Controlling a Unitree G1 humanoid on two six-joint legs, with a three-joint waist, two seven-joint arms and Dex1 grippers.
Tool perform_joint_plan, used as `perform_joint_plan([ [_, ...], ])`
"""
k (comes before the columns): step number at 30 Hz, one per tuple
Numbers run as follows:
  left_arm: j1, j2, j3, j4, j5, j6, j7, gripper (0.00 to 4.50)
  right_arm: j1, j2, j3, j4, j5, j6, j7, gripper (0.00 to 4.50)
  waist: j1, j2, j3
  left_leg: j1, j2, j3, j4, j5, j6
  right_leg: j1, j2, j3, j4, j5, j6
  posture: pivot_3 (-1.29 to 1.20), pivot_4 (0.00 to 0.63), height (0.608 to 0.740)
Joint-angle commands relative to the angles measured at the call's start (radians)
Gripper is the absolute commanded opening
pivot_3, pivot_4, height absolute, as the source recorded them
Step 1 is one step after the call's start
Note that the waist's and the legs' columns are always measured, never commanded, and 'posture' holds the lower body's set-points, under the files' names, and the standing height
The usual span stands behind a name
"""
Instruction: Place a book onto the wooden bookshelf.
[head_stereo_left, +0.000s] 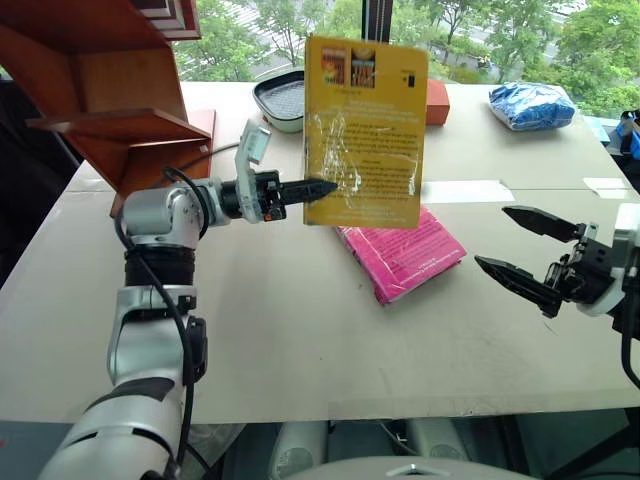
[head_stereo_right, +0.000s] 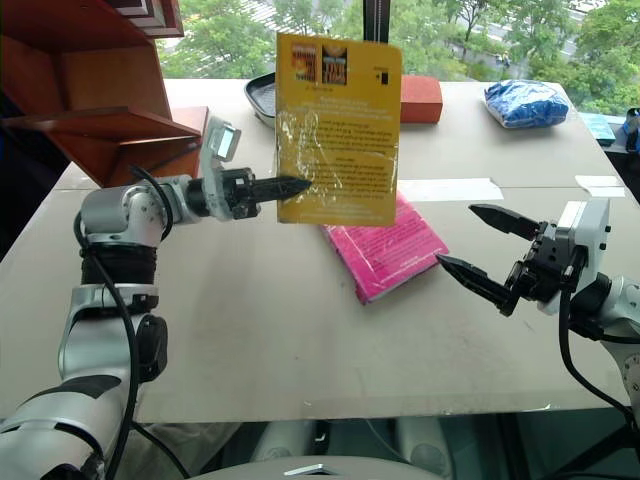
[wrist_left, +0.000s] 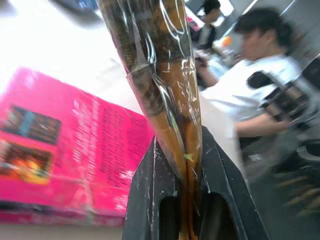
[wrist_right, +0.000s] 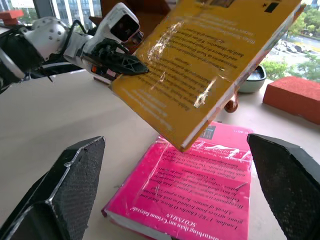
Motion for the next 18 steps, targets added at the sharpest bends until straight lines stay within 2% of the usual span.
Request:
perform_joint_plan([
  [1,-0.046,0.071,0.001,-0.211,0.128,-0.293,0.120,0.02,-0.090,0.015,0.011,0.035,0.027,-0.011,-0.002,4.50,0.000,0.000,0.000,0.000,0.000,0.000,0.000,0.000,0.000,0.000,0.000,0.000,0.000,0.000,0.000,0.00,0.150,0.740],
  [3,-0.061,0.156,-0.053,-0.238,0.282,-0.559,0.148,0.02,-0.149,0.036,0.034,0.068,0.030,-0.010,-0.007,4.50,-0.001,0.000,0.000,0.001,-0.002,0.001,0.000,0.000,0.000,0.000,0.000,0.000,0.000,0.000,0.000,0.00,0.150,0.740],
  [5,-0.088,0.230,-0.068,-0.217,0.384,-0.746,0.191,0.02,-0.195,0.058,0.052,0.093,0.032,-0.012,-0.006,4.50,-0.003,0.000,0.000,0.001,-0.002,0.001,-0.001,0.000,0.000,0.000,0.001,0.001,0.000,0.000,0.000,0.00,0.150,0.740],
  [9,-0.089,0.457,-0.103,-0.059,0.614,-1.099,0.263,0.02,-0.268,0.089,0.080,0.137,0.031,-0.015,0.012,4.50,-0.005,0.001,0.000,0.001,-0.003,0.002,-0.001,0.000,0.000,0.000,0.001,0.001,-0.001,0.000,0.000,0.00,0.150,0.740],
  [14,-0.035,0.640,-0.104,0.142,0.744,-1.282,0.344,0.02,-0.307,0.105,0.102,0.169,0.016,-0.025,0.035,4.50,-0.004,0.002,0.000,0.001,-0.003,0.002,-0.002,0.000,0.000,0.000,0.001,0.001,-0.001,0.000,0.000,0.00,0.150,0.740],
  [18,-0.025,0.743,-0.109,0.328,0.824,-1.386,0.441,0.02,-0.341,0.118,0.108,0.166,0.028,-0.018,0.028,4.50,-0.003,0.000,0.001,0.000,-0.002,0.002,-0.001,0.000,0.000,-0.001,0.001,0.000,-0.001,0.000,0.000,0.00,0.150,0.740],
])
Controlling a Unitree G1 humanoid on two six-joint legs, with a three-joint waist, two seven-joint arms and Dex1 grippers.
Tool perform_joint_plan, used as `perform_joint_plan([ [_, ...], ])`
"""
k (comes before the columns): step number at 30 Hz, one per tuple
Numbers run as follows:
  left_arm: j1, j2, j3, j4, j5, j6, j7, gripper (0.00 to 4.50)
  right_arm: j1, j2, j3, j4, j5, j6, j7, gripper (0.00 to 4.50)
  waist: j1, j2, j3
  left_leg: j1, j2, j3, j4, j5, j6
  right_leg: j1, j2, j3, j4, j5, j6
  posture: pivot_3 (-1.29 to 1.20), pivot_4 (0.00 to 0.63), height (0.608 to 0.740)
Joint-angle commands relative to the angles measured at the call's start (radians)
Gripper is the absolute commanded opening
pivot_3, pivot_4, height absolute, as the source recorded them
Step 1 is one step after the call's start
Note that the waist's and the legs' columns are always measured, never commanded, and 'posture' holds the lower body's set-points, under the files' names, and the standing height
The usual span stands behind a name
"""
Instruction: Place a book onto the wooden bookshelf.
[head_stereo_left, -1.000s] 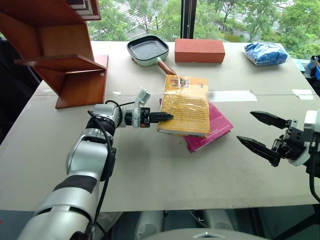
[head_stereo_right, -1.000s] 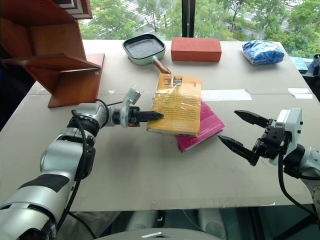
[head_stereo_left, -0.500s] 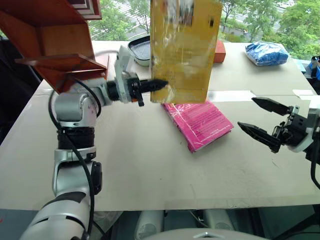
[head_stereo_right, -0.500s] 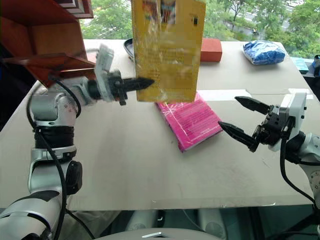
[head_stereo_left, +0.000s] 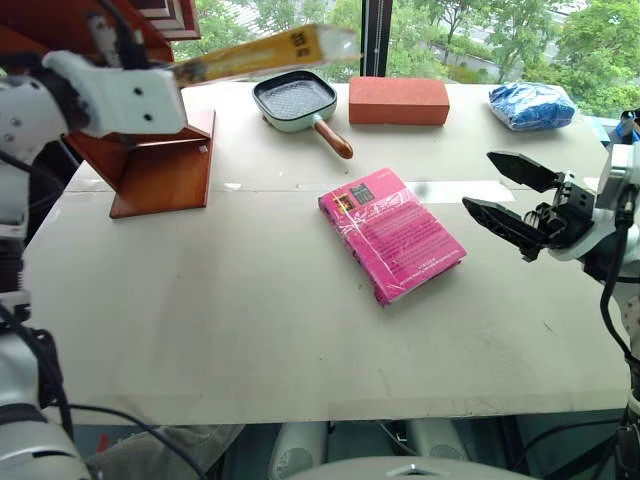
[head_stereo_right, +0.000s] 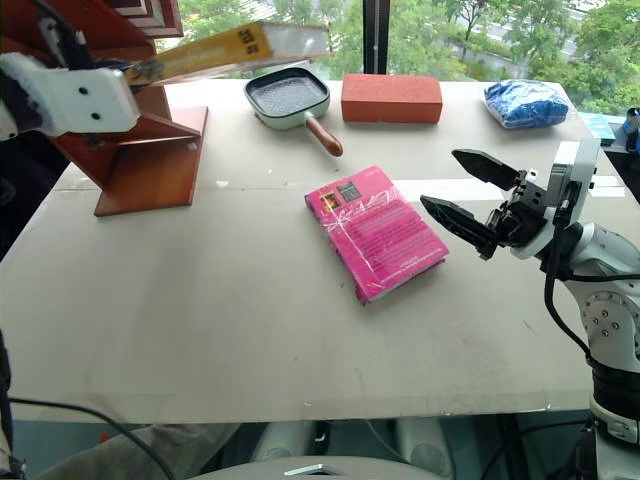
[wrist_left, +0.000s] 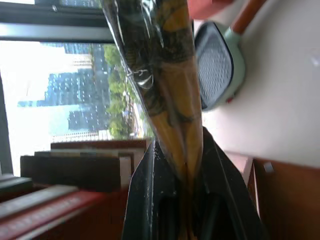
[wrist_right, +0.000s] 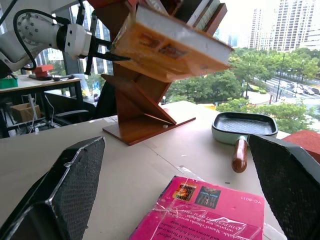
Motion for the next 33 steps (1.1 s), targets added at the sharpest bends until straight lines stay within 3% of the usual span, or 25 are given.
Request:
perform_joint_plan([
  [1,-0.030,0.097,0.020,0.136,0.070,-0.100,0.114,0.02,-0.041,0.008,-0.013,-0.025,0.030,-0.002,-0.006,4.50,0.000,0.000,0.000,-0.001,0.000,0.000,0.000,0.000,0.000,0.000,0.000,0.000,0.000,0.000,0.000,0.00,0.150,0.740],
  [7,-0.096,0.171,-0.047,0.361,0.182,-0.176,0.228,0.02,-0.064,0.004,-0.030,-0.062,0.111,0.044,-0.016,4.50,0.001,-0.001,0.000,-0.001,0.000,0.000,0.000,0.000,0.000,0.000,0.000,-0.001,0.000,0.000,0.000,0.00,0.150,0.740],
  [22,-0.212,0.159,-0.157,0.586,0.247,-0.187,0.277,0.02,-0.093,0.006,-0.009,-0.113,0.142,0.077,-0.072,4.50,-0.003,-0.002,0.000,-0.001,0.000,0.000,0.000,0.000,0.000,0.000,0.000,-0.001,0.002,0.000,0.000,0.00,0.150,0.740],
  [26,-0.232,0.153,-0.166,0.599,0.252,-0.164,0.286,1.49,-0.101,0.009,-0.004,-0.117,0.141,0.083,-0.086,4.50,-0.004,-0.002,0.000,0.000,0.000,0.000,0.000,0.000,0.000,-0.001,0.000,-0.001,0.002,0.000,0.000,0.00,0.150,0.740],
  [28,-0.236,0.158,-0.170,0.598,0.261,-0.149,0.293,1.89,-0.103,0.009,-0.002,-0.118,0.139,0.084,-0.090,4.50,-0.004,-0.002,0.000,0.000,0.000,0.000,0.000,0.000,0.000,-0.001,0.000,-0.001,0.003,0.000,0.000,0.00,0.150,0.740],
  [33,-0.219,0.161,-0.153,0.593,0.243,-0.102,0.306,4.15,-0.107,0.020,0.011,-0.103,0.126,0.070,-0.088,4.50,-0.003,-0.002,0.000,0.000,0.000,0.000,0.001,0.000,0.000,-0.001,0.000,-0.001,0.003,0.000,0.000,0.00,0.150,0.740],
])
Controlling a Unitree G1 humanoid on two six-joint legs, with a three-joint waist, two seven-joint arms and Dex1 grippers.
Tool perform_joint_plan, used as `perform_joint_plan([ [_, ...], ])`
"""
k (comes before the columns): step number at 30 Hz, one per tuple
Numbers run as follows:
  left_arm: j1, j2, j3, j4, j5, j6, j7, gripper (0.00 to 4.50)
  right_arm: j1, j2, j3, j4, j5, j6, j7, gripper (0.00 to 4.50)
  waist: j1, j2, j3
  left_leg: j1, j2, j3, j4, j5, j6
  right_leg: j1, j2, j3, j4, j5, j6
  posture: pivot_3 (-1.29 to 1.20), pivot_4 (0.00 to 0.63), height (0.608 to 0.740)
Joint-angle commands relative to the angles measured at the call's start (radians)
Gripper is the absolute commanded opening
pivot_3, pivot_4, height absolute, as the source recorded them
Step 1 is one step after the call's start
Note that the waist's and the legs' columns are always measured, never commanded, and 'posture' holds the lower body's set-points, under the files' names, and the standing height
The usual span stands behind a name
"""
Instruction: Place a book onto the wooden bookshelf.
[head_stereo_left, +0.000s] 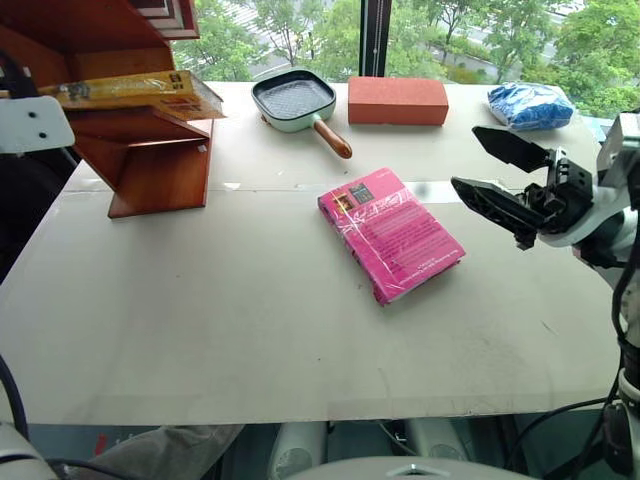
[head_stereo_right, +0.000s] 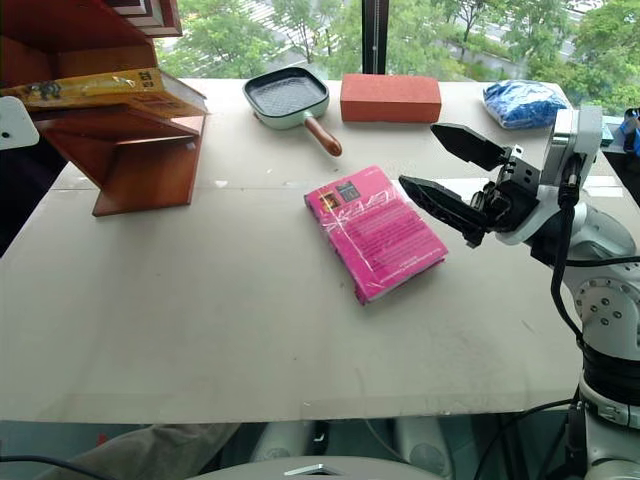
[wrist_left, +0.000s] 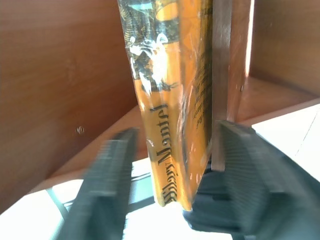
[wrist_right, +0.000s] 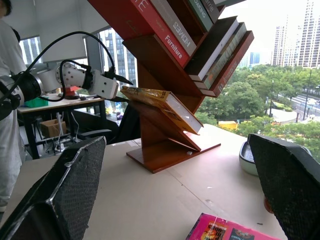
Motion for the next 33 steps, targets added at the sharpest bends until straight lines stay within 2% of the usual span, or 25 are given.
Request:
perform_joint_plan([
  [1,0.011,0.039,0.051,-0.017,-0.045,0.043,0.015,4.38,-0.020,0.010,-0.001,-0.018,-0.007,-0.024,0.008,4.50,0.000,0.000,0.000,0.000,0.000,0.000,0.000,0.000,0.000,0.000,0.000,0.000,0.000,0.000,0.000,0.00,0.150,0.740],
  [6,0.171,0.062,0.213,-0.167,-0.252,0.114,-0.063,4.38,-0.034,0.020,0.008,0.019,-0.028,-0.038,0.044,4.50,-0.005,0.000,0.000,0.000,0.001,0.000,0.000,0.000,0.000,0.000,0.000,0.000,0.001,0.000,0.000,0.00,0.150,0.740],
  [7,0.214,0.053,0.267,-0.226,-0.318,0.146,-0.087,4.38,-0.036,0.021,0.008,0.026,-0.031,-0.040,0.052,4.50,-0.004,0.000,0.000,0.000,0.002,0.000,0.000,0.000,0.000,0.000,0.000,0.000,0.001,0.000,0.000,0.00,0.150,0.740],
  [8,0.263,0.011,0.356,-0.324,-0.445,0.202,-0.131,4.38,-0.038,0.022,0.010,0.035,-0.034,-0.044,0.061,4.50,-0.003,0.000,0.000,0.000,0.003,0.000,0.000,0.000,0.000,-0.001,0.000,0.000,0.001,0.000,0.000,0.00,0.150,0.740],
  [10,0.379,-0.080,0.515,-0.553,-0.700,0.350,-0.233,4.38,-0.039,0.026,0.014,0.049,-0.042,-0.048,0.076,4.50,0.005,0.000,0.000,0.000,0.003,-0.001,0.001,0.000,0.000,0.000,-0.001,0.000,0.001,0.000,0.000,0.00,0.150,0.740],
  [12,0.526,-0.177,0.631,-0.821,-0.942,0.595,-0.292,4.38,-0.032,0.031,0.014,0.064,-0.050,-0.052,0.090,4.50,0.005,0.000,0.000,0.000,0.003,-0.001,0.002,0.000,0.000,0.000,-0.003,-0.001,0.002,0.000,0.000,0.00,0.150,0.740],
  [15,0.781,-0.281,0.682,-1.184,-1.235,0.948,-0.301,4.38,0.021,0.018,0.017,0.092,-0.100,-0.077,0.133,4.50,-0.001,0.001,-0.001,0.001,0.003,-0.001,0.002,0.000,0.000,0.001,-0.005,0.000,0.001,0.000,0.000,0.00,0.150,0.740],
  [17,0.890,-0.334,0.673,-1.330,-1.345,1.080,-0.265,4.38,0.072,0.004,0.022,0.102,-0.137,-0.096,0.163,4.50,-0.004,0.001,-0.001,0.002,0.003,-0.002,0.001,0.000,0.000,0.001,-0.006,0.001,0.002,0.000,0.000,0.00,0.150,0.740],
  [21,1.065,-0.581,0.517,-1.479,-1.356,1.133,-0.123,4.38,0.285,-0.022,0.057,0.189,-0.358,-0.284,0.248,4.50,0.006,0.001,-0.002,0.002,0.002,0.000,0.001,0.000,0.000,0.002,-0.004,0.000,0.001,0.000,0.000,0.00,0.150,0.740],
  [23,1.154,-0.643,0.445,-1.492,-1.293,1.129,-0.100,4.38,0.362,-0.010,0.044,0.248,-0.427,-0.369,0.255,4.50,0.005,0.002,-0.002,0.003,0.002,0.000,0.002,0.000,0.000,0.003,-0.003,0.001,0.002,0.000,0.000,0.00,0.150,0.740],
  [28,1.281,-0.722,0.268,-1.434,-1.047,0.954,-0.082,4.38,0.504,0.003,0.021,0.356,-0.515,-0.520,0.273,4.50,0.004,0.002,-0.002,0.013,0.002,0.004,0.000,0.000,0.000,0.009,0.000,0.006,0.002,-0.003,-0.005,0.00,0.150,0.740],
  [33,1.252,-0.780,0.208,-1.342,-0.931,0.844,-0.066,4.38,0.605,0.026,-0.020,0.425,-0.566,-0.624,0.232,4.50,0.008,0.008,-0.007,0.018,0.003,0.008,0.000,0.000,0.000,0.012,0.001,0.010,0.002,-0.005,-0.002,0.00,0.150,0.740],
])
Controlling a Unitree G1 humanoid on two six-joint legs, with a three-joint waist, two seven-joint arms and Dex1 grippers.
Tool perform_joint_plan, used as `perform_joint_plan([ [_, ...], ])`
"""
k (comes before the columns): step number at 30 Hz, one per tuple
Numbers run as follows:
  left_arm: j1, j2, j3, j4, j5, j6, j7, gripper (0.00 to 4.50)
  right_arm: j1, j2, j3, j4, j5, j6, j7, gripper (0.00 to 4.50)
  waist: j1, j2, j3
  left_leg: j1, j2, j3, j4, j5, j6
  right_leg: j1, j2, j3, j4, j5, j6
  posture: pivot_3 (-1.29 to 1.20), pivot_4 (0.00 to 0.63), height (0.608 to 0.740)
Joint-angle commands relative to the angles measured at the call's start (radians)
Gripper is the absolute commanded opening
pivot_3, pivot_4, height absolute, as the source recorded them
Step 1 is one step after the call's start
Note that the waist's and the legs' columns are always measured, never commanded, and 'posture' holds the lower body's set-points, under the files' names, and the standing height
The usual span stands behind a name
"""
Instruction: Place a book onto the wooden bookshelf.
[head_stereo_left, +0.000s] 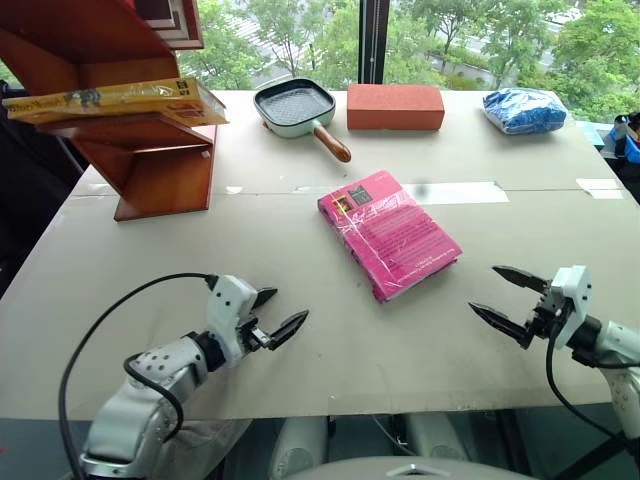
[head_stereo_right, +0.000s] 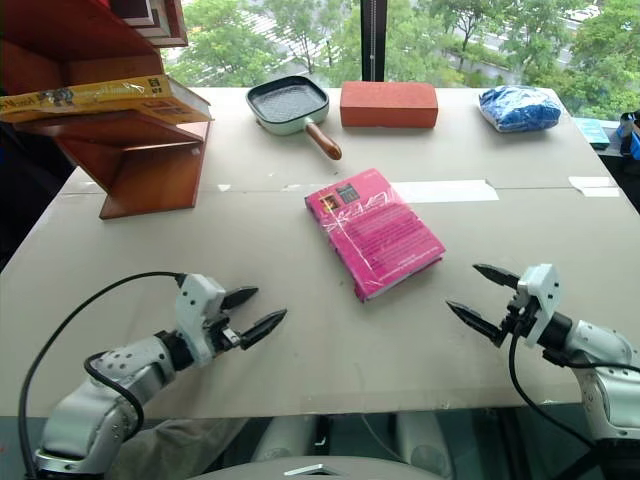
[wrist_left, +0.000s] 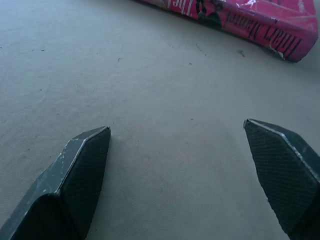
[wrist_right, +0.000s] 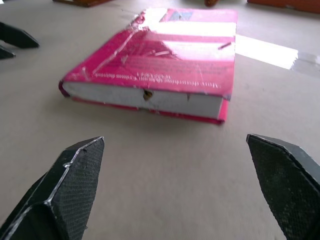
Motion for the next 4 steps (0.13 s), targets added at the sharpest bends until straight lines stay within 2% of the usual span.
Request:
perform_joint_plan([
  [1,-0.039,-0.035,-0.031,0.050,0.080,-0.079,0.016,4.38,0.055,0.017,-0.058,0.007,-0.021,-0.080,-0.026,4.50,0.002,0.003,-0.002,0.000,0.000,0.001,0.000,0.000,0.000,0.000,0.000,0.001,0.000,0.000,0.000,0.00,0.150,0.740],
  [4,-0.053,-0.052,-0.049,0.066,0.102,-0.094,0.006,4.38,0.089,0.032,-0.069,-0.003,-0.013,-0.094,-0.036,4.50,0.001,0.003,-0.002,0.000,0.000,0.002,0.000,0.000,0.000,0.000,0.000,0.002,0.000,0.000,0.000,0.00,0.150,0.740],
])
